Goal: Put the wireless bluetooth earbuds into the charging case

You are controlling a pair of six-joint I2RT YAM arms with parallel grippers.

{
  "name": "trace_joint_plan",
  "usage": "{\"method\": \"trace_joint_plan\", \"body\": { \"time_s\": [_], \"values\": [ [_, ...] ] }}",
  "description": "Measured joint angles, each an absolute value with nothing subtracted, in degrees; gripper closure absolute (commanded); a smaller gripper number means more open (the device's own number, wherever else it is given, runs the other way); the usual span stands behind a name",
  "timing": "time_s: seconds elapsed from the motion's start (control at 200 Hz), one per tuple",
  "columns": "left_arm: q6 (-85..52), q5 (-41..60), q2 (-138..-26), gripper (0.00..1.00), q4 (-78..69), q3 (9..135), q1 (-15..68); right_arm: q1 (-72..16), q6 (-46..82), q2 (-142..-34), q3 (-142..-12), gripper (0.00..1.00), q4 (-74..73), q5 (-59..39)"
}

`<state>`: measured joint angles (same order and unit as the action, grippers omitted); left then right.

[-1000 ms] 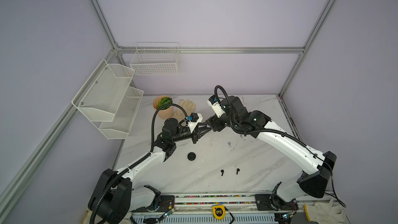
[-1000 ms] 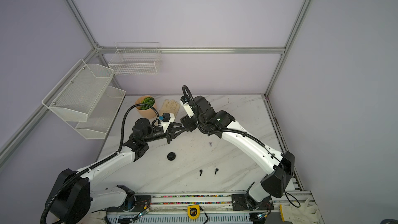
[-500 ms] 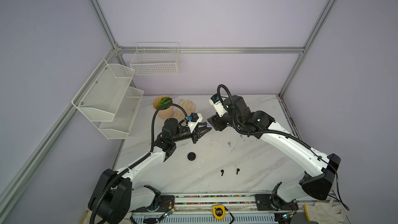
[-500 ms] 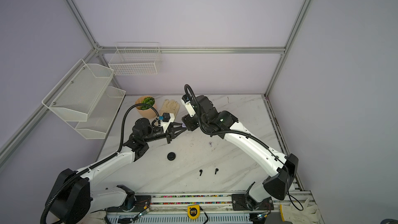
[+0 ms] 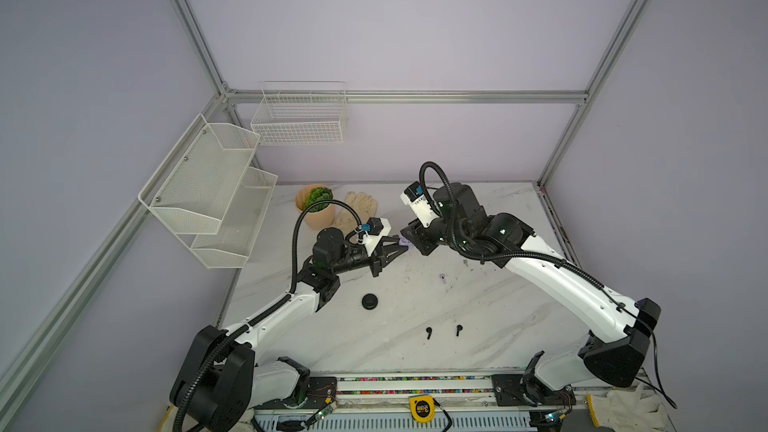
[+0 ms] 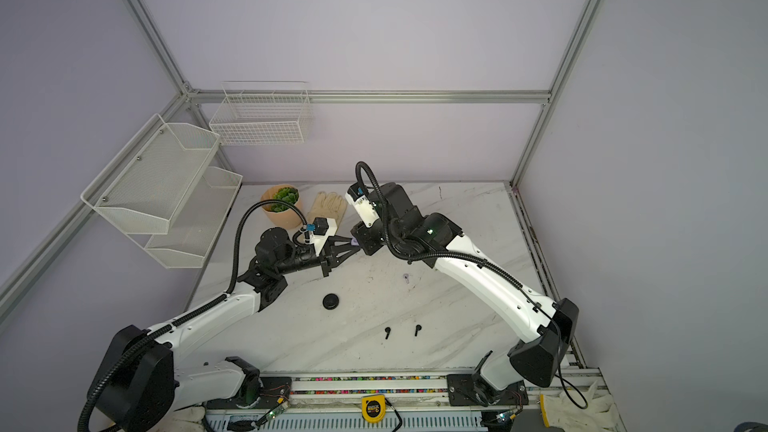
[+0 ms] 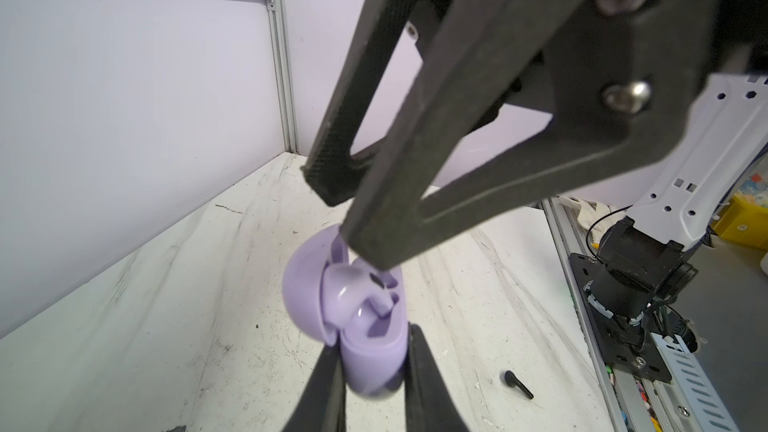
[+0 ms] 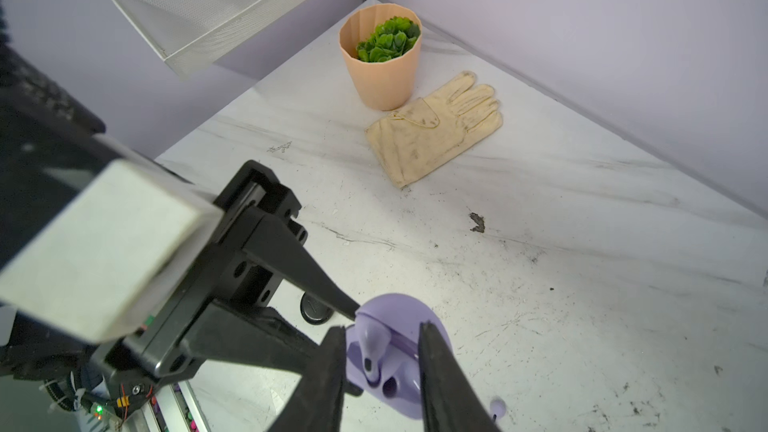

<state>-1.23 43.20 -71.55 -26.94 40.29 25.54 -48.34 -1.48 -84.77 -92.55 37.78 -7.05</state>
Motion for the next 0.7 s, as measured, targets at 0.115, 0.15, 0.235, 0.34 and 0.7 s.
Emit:
{"method": "trace_joint_plan", "body": {
  "time_s": [0.115,0.15,0.235,0.34,0.7],
  "values": [
    [-1.23,43.27,-71.55,1.0,-26.94,40.29,25.54,-48.34,-1.87,-83.88,-92.55,0.81,37.87,-9.91],
    [-1.23,43.29,-71.55,1.0,-26.94,40.29,25.54,-48.34,-1.91,-83.88,-92.55,0.82,37.89,-10.52],
    [-1.23,43.44,-71.55,1.0,-26.94,40.29,25.54,-48.34,-1.96,-83.96,-92.55,0.82,38.24,-11.7],
    [-1.23,43.46,-71.42,1.0,-26.92,40.29,25.54,-48.34,-1.98,-83.96,-92.55,0.82,38.41,-11.9],
    [-1.23,43.48,-71.13,1.0,-26.92,40.29,25.54,-48.34,-2.39,-85.23,-92.49,0.79,38.52,-11.29]
  ]
}}
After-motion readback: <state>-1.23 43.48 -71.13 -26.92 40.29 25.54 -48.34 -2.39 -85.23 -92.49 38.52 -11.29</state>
